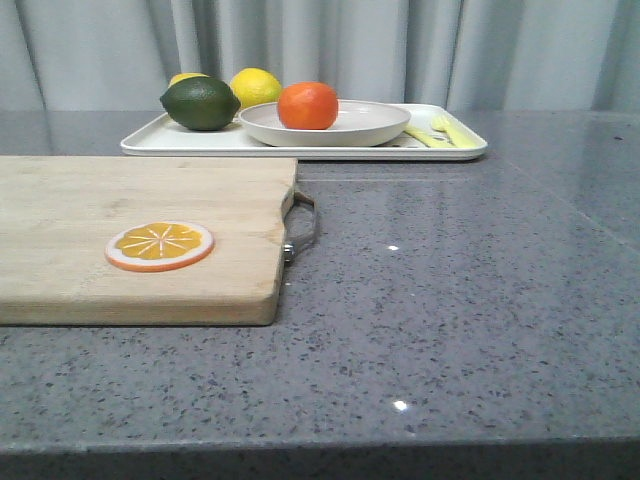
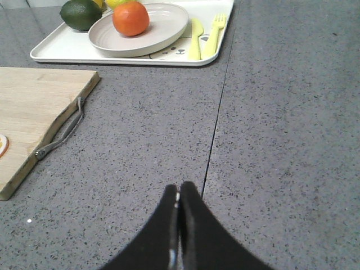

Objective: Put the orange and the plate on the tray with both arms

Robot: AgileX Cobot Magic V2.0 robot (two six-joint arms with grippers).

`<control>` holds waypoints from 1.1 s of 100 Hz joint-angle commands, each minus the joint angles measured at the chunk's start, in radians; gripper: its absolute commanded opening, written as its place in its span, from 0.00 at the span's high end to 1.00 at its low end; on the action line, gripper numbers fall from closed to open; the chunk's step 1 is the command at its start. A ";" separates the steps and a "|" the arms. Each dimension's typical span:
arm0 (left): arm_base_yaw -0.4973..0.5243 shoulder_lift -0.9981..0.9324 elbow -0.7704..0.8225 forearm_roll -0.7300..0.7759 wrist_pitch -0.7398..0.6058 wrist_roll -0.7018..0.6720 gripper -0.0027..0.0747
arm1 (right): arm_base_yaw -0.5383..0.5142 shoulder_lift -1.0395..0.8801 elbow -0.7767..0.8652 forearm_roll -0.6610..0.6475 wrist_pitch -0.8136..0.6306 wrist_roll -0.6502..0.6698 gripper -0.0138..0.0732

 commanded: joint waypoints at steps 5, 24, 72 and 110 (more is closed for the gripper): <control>0.003 -0.031 0.023 -0.003 -0.070 -0.009 0.99 | -0.001 0.011 -0.024 0.013 -0.069 -0.012 0.92; 0.003 -0.031 0.023 -0.003 -0.070 -0.009 0.99 | -0.001 0.011 -0.024 0.013 -0.069 -0.012 0.92; 0.003 -0.031 0.023 -0.003 -0.070 -0.009 0.99 | -0.002 0.011 0.030 0.012 -0.134 -0.012 0.92; 0.003 -0.031 0.023 -0.003 -0.070 -0.009 0.99 | -0.028 -0.044 0.231 -0.138 -0.522 -0.011 0.92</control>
